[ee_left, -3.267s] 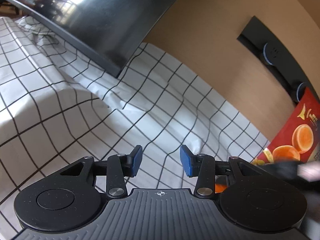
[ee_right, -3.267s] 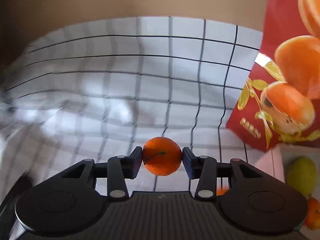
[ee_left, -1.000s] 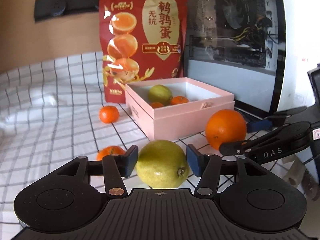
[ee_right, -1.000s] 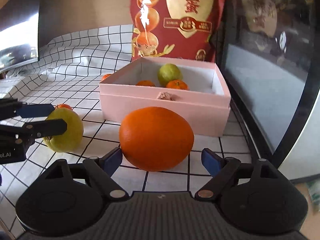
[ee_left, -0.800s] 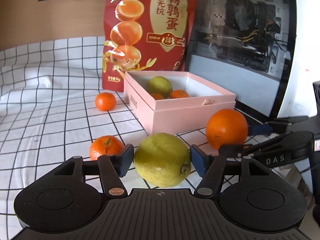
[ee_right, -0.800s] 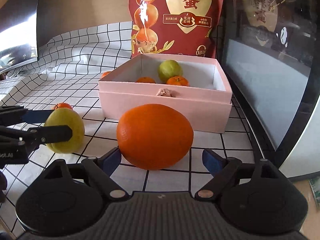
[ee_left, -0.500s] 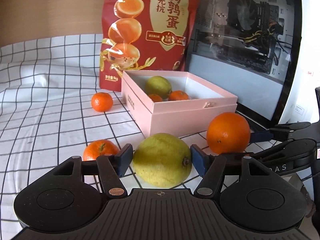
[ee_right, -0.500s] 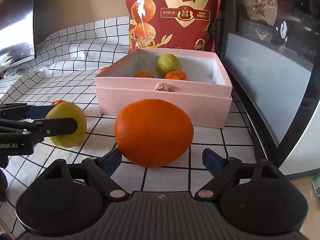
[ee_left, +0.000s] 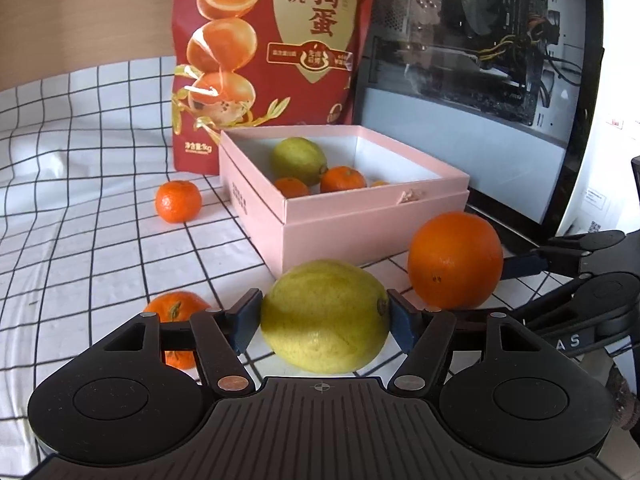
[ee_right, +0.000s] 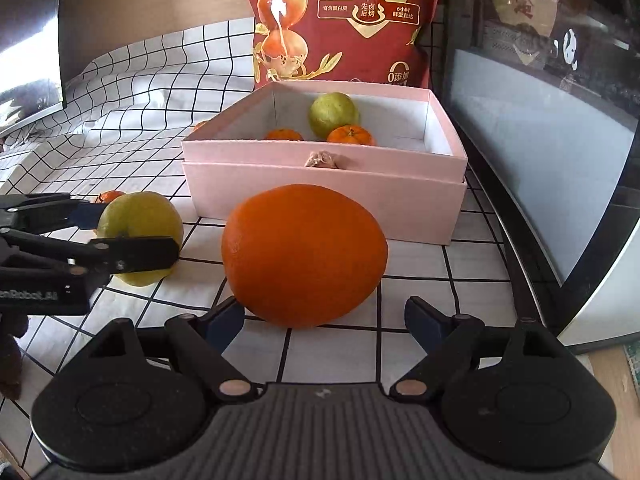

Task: Organize fruits
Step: 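Grasp the green-yellow pear with the left tool while the right tool reaches toward the large orange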

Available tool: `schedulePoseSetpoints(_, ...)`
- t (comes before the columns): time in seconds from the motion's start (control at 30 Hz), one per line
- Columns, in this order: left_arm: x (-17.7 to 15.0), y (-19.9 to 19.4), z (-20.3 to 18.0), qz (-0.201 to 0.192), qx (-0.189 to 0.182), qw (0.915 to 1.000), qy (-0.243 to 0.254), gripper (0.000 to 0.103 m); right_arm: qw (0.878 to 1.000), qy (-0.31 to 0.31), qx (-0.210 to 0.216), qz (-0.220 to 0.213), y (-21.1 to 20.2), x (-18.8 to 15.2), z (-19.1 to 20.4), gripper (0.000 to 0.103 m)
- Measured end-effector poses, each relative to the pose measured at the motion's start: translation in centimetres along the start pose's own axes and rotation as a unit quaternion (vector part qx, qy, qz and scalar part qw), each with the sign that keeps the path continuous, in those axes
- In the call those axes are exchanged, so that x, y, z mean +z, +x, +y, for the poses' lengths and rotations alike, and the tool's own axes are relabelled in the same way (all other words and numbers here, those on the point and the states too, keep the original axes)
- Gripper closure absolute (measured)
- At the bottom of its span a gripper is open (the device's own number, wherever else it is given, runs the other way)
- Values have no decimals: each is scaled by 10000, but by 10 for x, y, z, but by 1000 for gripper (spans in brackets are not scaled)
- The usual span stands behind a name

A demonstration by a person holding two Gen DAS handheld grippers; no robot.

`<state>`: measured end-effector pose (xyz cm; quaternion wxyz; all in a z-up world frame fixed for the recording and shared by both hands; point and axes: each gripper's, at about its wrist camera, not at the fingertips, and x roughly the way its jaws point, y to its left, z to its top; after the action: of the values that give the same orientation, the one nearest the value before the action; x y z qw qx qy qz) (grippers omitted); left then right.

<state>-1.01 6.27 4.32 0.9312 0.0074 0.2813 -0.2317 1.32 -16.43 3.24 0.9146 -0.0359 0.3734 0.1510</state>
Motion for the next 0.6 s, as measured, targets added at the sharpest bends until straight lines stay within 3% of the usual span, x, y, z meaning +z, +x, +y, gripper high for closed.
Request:
schedulePoseSetpoints(0.27,-3,-7,13,97,-160,9990,-407,32,9999,-132,34,81,3,1,2,9)
schedulePoseSetpoints(0.6,-13,-15,46,116,-938,9852,-1428,32,9992,-262,189,223,6,4,4,0)
